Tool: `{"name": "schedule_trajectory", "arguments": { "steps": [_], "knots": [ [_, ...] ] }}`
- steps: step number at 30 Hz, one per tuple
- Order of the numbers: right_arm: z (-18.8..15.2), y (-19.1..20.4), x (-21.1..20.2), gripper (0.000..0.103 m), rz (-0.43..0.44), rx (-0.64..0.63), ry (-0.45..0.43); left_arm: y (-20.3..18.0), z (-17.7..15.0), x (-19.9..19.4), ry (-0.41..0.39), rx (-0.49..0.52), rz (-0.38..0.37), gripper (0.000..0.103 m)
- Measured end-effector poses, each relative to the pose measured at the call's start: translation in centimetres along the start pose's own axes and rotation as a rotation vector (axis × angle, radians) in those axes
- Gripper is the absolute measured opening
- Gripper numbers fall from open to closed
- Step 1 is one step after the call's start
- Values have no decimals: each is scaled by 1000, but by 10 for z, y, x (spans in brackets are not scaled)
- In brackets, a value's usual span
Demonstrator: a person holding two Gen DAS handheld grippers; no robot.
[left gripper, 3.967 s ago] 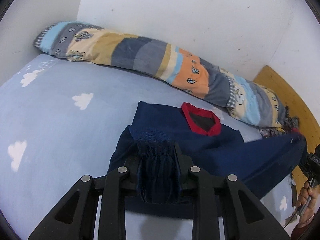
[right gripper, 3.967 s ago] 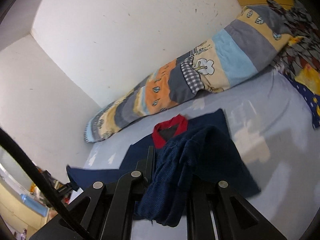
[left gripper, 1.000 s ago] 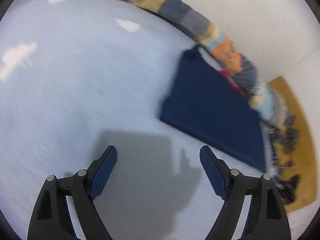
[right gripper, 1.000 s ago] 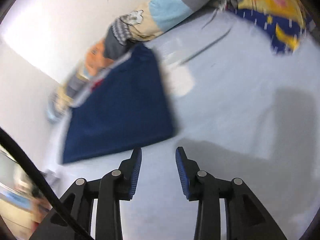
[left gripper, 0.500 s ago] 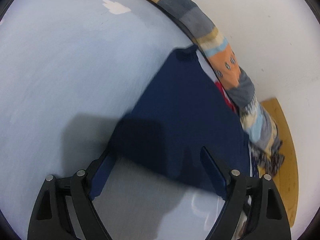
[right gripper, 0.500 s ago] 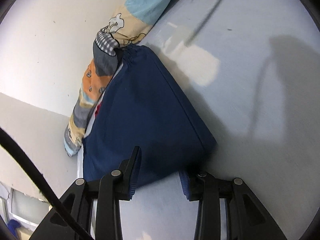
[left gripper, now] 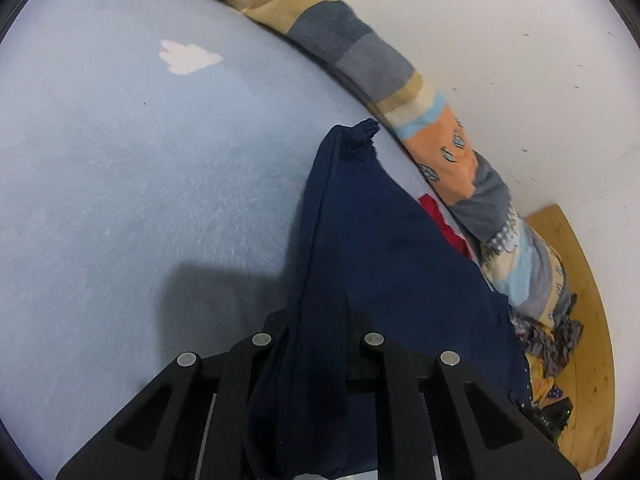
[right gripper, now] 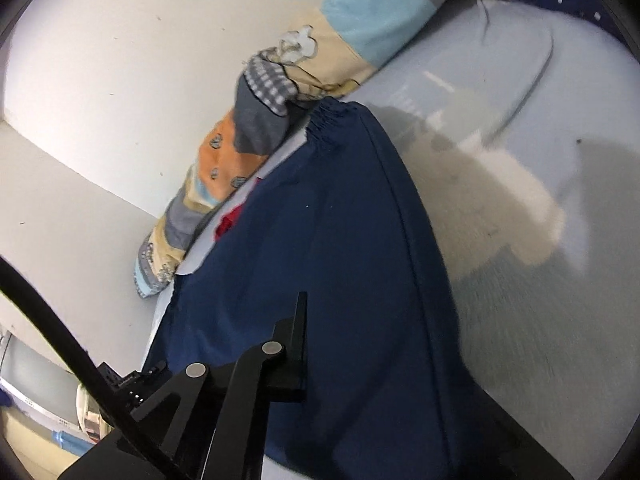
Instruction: Fold large clothes
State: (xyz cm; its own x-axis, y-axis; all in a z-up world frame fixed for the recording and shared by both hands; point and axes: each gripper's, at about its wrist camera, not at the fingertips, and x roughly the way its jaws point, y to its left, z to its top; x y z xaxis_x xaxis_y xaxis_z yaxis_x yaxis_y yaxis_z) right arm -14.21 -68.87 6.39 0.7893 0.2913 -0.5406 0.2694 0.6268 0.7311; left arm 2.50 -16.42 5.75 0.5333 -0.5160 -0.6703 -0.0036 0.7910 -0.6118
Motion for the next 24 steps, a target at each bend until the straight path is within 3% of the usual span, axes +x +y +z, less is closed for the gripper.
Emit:
{"name": "schedule_trajectory", "arguments": {
  "steps": [4,8,12,13,14,15,16,18,19,21,24],
  "knots": [
    [-12,10,-30,10,28,-24,-3,-6,-17,-31,36,33,-23,13],
    [-39,12,-75,10,28,-61,36,5,-63,-77,81,74,-38,13],
    [-81,-12,-115,10,12,-36,112,34,-111,-102,143,51,-46,14],
    [-90,-20,-120,13,4,-23,141,40,-119,-105,152,57,-40,20],
    [-99,-29,-125,17,-25,-9,158,49,-126,-108,157,69,8,38],
    [-105,-41,-130,36,-87,16,161,55,-128,-113,148,63,34,43],
    [-109,-53,-136,45,-137,50,161,61,-129,-121,134,46,21,42],
    [-111,-76,-158,45,-100,158,135,66,-123,-143,98,41,48,43],
    [-110,-78,-172,45,-144,163,100,64,-118,-155,69,69,78,43],
    [-100,-64,-203,48,-290,57,22,49,-104,-181,-9,156,145,43],
    [-82,-29,-220,48,-341,-66,-50,6,-83,-193,-50,275,166,47]
  ]
}}
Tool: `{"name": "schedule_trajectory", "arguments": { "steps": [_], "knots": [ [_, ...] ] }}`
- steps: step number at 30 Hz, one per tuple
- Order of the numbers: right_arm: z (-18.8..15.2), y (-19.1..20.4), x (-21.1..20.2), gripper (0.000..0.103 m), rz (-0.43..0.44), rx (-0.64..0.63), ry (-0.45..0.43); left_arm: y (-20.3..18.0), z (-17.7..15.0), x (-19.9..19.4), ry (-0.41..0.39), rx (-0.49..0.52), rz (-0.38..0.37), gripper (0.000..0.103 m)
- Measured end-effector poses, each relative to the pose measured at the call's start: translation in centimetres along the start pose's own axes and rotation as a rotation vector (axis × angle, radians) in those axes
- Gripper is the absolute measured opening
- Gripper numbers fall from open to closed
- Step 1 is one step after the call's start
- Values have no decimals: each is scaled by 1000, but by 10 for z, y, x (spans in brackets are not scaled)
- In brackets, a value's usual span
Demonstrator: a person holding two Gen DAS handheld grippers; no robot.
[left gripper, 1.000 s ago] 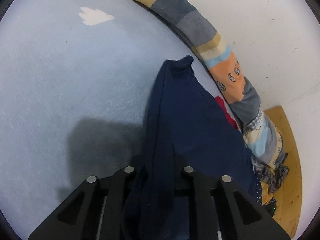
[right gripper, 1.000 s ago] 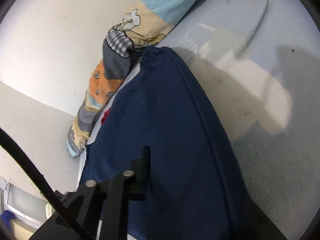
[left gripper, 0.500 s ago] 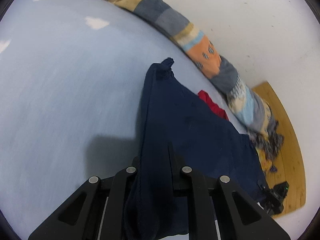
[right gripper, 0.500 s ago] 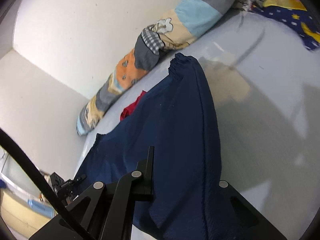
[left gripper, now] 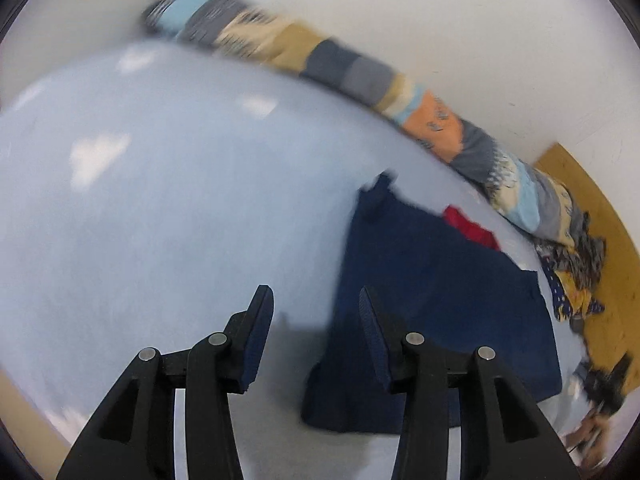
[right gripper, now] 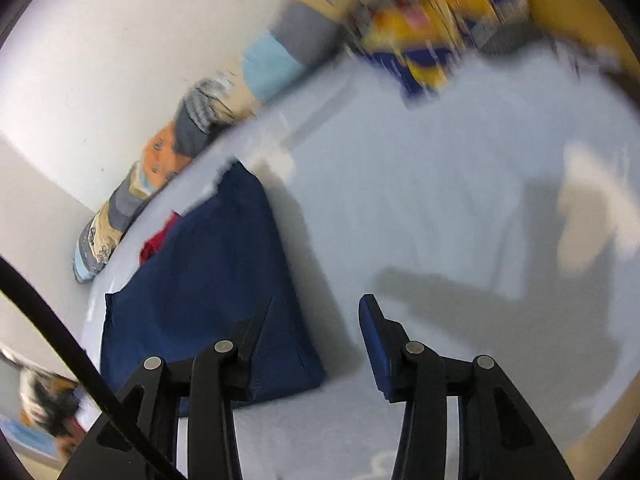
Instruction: Fold large clothes
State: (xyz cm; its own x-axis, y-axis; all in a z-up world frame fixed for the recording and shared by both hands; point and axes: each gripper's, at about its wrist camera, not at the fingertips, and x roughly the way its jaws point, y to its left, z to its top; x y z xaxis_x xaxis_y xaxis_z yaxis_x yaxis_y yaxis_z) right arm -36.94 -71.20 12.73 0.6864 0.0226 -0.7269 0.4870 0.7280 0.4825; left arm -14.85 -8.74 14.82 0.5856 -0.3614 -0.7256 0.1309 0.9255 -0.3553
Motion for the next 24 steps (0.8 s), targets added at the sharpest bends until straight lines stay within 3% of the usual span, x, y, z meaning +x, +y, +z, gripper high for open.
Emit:
{"name": "schedule_trajectory", "arguments": {
  "steps": [2,4,6,8,10,11,12,13,14,17,19,22,23,24],
  "knots": [
    [14,41,-2,48,37,-97,-13,-35,16,6,12,85,4,74],
    [22,89,10,54,52,-204,-7,-77,26,21,-1,169,41,74],
    [25,136,30,59,69,-293,21,-119,31,50,42,223,47,74],
    [24,182,65,62,84,-366,75,-151,30,82,60,244,41,74],
    [15,224,114,62,46,-429,152,-174,27,117,88,254,51,74],
    [10,234,134,59,44,-435,193,-179,25,132,87,251,62,74],
    [4,248,161,46,80,-409,253,-185,23,145,78,252,75,74],
    [0,256,178,39,117,-386,288,-187,22,156,80,251,76,74],
    [-6,262,193,39,142,-379,308,-186,22,168,82,246,76,74],
    [-9,251,230,32,121,-393,308,-174,25,194,85,260,135,74],
    [7,228,240,8,89,-340,310,-155,32,206,103,246,178,74],
    [48,176,241,7,-55,-272,231,-120,40,212,91,218,214,74],
    [59,153,240,0,-83,-218,218,-111,42,212,98,197,176,73],
    [69,124,235,0,-60,-125,208,-106,42,210,96,184,152,72]
  ]
}}
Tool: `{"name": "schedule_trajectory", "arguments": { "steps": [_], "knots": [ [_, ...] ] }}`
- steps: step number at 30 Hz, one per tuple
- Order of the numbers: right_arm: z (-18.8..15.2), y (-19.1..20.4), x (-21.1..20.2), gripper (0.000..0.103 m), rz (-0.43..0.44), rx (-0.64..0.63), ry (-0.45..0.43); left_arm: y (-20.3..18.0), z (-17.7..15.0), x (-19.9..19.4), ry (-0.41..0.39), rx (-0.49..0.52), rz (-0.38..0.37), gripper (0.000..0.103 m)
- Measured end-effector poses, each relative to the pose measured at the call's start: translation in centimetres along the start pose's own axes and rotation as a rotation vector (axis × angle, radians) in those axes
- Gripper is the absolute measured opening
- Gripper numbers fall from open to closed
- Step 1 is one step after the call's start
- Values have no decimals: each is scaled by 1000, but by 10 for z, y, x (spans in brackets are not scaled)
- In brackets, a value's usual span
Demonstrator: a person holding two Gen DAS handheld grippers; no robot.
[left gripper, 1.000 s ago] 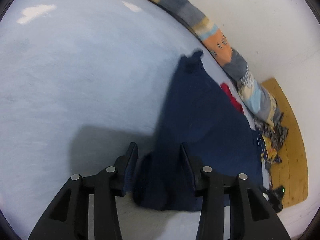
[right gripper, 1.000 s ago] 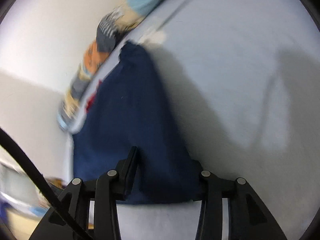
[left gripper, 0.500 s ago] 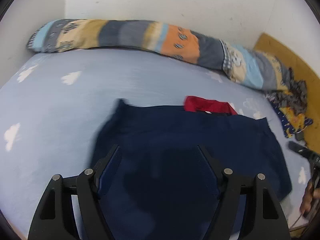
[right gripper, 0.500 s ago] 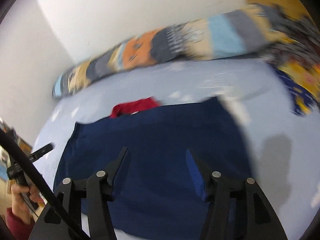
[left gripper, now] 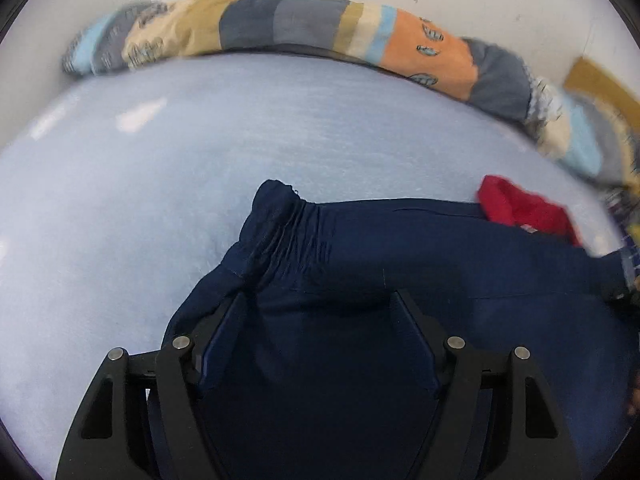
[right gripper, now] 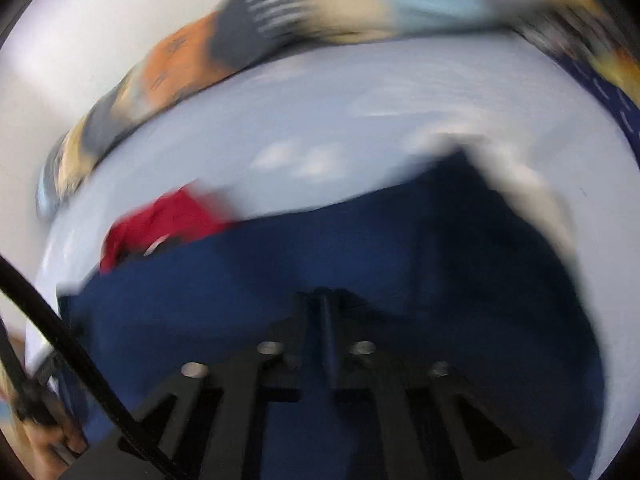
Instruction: Fold large clothes
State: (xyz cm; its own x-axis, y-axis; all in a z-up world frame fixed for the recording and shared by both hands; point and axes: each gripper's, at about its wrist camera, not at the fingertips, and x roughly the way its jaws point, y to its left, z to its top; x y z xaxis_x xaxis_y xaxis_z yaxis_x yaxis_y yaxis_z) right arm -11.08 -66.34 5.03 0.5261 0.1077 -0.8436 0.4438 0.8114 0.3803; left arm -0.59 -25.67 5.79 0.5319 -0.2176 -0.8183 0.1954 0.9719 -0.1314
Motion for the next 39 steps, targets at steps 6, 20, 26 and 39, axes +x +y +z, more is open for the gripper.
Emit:
{"name": "schedule_trajectory", "arguments": {
  "steps": [6,20,26,39],
  "knots": [
    [-3,-19,-46,9,-190,8,-51,-11,-8,-31,-13,56,55,67],
    [-131,91,-50,18,25,-350,120,2,-83,-77,120,140,25,68],
    [-120,39,-71,16,-100,-204,61,33,-90,-94,106,117,108,75],
    [-184,62,-83,20,72,-248,119,-47,-144,-102,105,97,15,76]
  ]
}}
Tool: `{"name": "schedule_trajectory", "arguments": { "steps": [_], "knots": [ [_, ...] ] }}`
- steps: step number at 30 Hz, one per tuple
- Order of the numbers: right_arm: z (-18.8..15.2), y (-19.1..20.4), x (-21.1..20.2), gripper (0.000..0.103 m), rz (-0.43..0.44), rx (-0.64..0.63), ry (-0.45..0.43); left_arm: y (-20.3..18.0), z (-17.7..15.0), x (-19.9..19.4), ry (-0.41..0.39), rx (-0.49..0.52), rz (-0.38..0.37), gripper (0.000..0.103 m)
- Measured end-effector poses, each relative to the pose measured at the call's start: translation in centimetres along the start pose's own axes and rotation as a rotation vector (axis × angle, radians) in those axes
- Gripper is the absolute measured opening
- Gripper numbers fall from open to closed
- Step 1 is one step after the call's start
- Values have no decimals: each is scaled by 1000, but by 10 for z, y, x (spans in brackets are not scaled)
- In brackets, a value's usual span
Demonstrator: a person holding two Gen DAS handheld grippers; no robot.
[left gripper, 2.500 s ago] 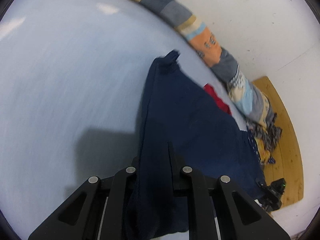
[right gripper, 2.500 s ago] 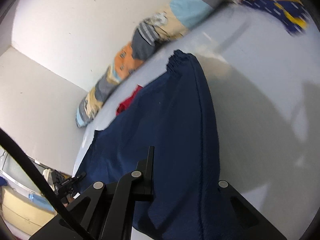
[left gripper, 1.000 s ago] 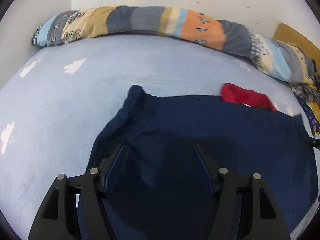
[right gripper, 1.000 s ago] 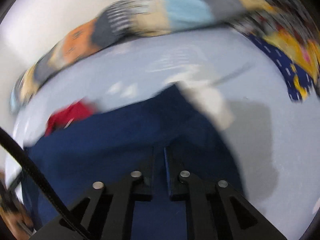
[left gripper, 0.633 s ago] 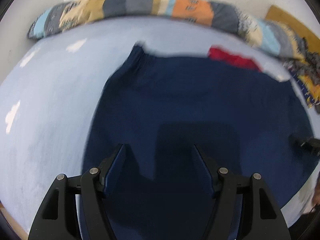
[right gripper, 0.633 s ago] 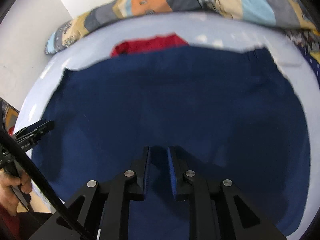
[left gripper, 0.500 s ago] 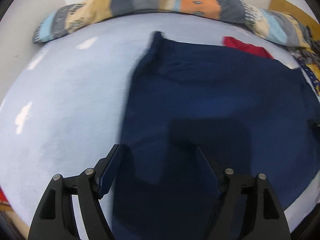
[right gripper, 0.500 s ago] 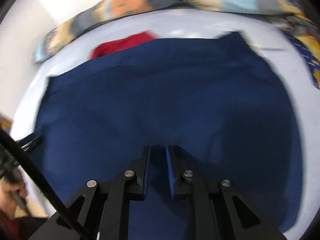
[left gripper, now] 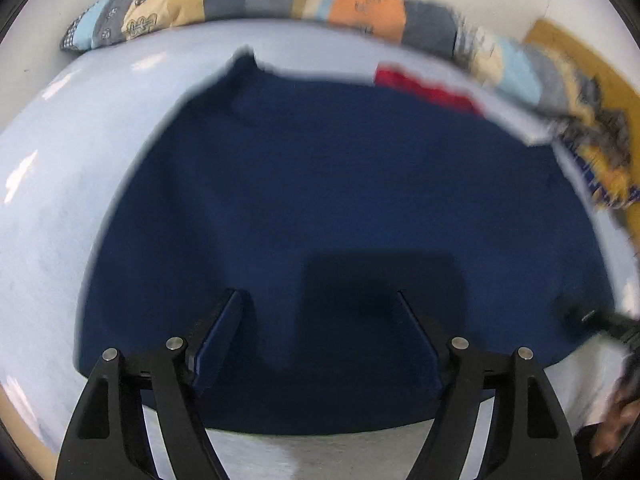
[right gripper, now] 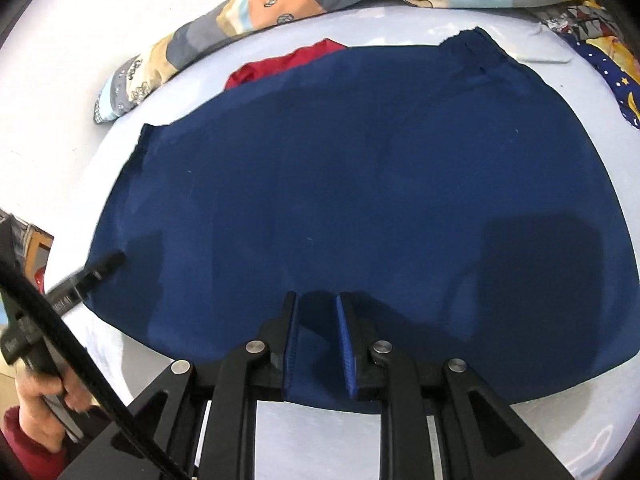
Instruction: Fold large clothes
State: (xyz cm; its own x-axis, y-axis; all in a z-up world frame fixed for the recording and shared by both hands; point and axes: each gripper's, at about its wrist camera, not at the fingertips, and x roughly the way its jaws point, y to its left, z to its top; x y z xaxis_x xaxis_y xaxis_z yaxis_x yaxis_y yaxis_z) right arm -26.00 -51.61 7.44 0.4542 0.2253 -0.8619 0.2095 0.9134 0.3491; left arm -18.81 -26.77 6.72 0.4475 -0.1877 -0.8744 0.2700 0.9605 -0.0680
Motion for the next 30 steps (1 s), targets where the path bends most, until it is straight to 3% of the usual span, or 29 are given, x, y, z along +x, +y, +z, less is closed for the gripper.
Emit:
{"name": "schedule_trajectory", "arguments": {
  "steps": [3,8,13,17,20,26,30],
  "knots": [
    [6,-25,-7,21,-57,90,-29,-26,-12,-5,-87,102,119,78],
    [7,-33,-31,29,-54,113,-110,-64,-29,-18,-185,177,112,78],
    [6,-10,-21,30,-81,17,-95,-77,-35,-10,-207,177,104,79],
    [2,1,0,44,-97,-27,-34,-69,-32,-4,-193,125,87,86],
    [2,10,1,44,-124,-65,-42,-66,-30,-5,-183,99,76,86],
    [-1,45,-12,44,-92,-175,-117,-70,-31,-13,-206,79,67,86],
    [-7,63,-2,44,-97,-245,-96,-73,-31,-7,-187,94,72,86]
  ]
}}
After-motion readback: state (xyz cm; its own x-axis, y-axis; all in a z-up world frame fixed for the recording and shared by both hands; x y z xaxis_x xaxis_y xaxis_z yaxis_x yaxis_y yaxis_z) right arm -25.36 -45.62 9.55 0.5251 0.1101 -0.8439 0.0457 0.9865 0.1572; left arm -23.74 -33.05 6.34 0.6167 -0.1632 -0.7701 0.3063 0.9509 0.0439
